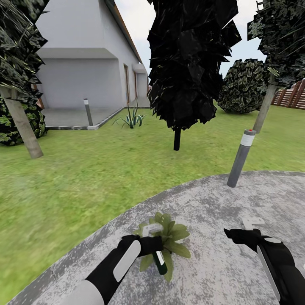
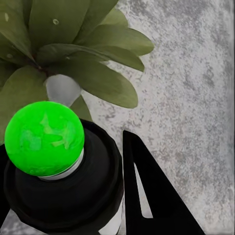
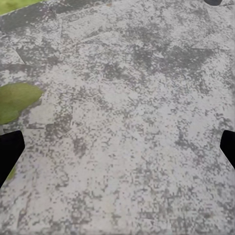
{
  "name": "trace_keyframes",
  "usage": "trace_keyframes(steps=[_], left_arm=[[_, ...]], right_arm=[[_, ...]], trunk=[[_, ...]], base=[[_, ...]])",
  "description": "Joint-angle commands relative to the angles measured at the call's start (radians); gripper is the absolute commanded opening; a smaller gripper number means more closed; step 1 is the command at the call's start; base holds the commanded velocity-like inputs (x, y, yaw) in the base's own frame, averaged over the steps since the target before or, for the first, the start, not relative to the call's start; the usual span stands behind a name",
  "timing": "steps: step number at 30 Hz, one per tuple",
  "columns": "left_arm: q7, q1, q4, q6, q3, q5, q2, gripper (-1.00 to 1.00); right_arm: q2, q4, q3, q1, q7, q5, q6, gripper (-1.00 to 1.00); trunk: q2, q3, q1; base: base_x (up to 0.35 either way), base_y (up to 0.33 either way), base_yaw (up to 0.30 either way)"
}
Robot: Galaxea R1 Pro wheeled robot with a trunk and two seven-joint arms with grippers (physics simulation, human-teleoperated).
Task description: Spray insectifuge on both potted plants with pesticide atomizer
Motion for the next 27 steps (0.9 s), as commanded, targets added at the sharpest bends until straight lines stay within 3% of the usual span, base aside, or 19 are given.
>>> trace_keyframes(steps=[1,8,10,13,14,19,24,27], left_arm=[[-0.002,0.0,0.0,0.0,-0.009,-0.001,0.0,-1.0],[-0.007,0.0,0.003,0.0,-0.02,-0.002,0.0,-1.0],[-0.007,0.0,0.0,-0.018,-0.082,-0.004,0.0,-1.0],[0.003,0.0,-0.001,-0.147,-0.209,-0.005,0.006,-1.0],[0.003,0.001,0.003,-0.173,-0.221,-0.006,0.01,-1.0],[0.003,0.006,0.009,-0.197,-0.234,-0.008,0.016,-1.0],[-0.004,0.006,0.014,-0.191,-0.232,0.004,0.014,-1.0],[-0.007,0.006,0.079,-0.188,-0.228,0.019,0.013,-1.0]], right_arm=[[0.0,0.0,0.0,0.0,0.0,0.0,0.0,1.0],[0.0,0.0,0.0,0.0,0.0,0.0,0.0,1.0],[0.0,0.0,0.001,0.0,0.0,0.0,0.0,1.0],[0.0,0.0,0.001,0.0,0.0,0.0,0.0,1.0],[0.0,0.0,0.001,0.0,0.0,0.0,0.0,1.0],[0.0,0.001,0.001,0.0,0.0,0.0,0.0,1.0],[0.0,0.002,0.02,0.0,-0.001,0.001,0.0,1.0],[0.0,0.002,0.031,0.0,-0.001,0.001,0.001,1.0]], trunk=[[0.0,0.0,0.0],[0.0,0.0,0.0],[0.0,0.0,0.0],[0.0,0.0,0.0],[0.0,0.0,0.0],[0.0,0.0,0.0],[0.0,0.0,0.0],[0.0,0.0,0.0]], base=[[0.0,0.0,0.0],[0.0,0.0,0.0],[0.0,0.0,0.0],[0.0,0.0,0.0],[0.0,0.0,0.0],[-0.019,0.0,0.0],[-0.292,0.0,0.0],[-0.338,0.0,0.0]])
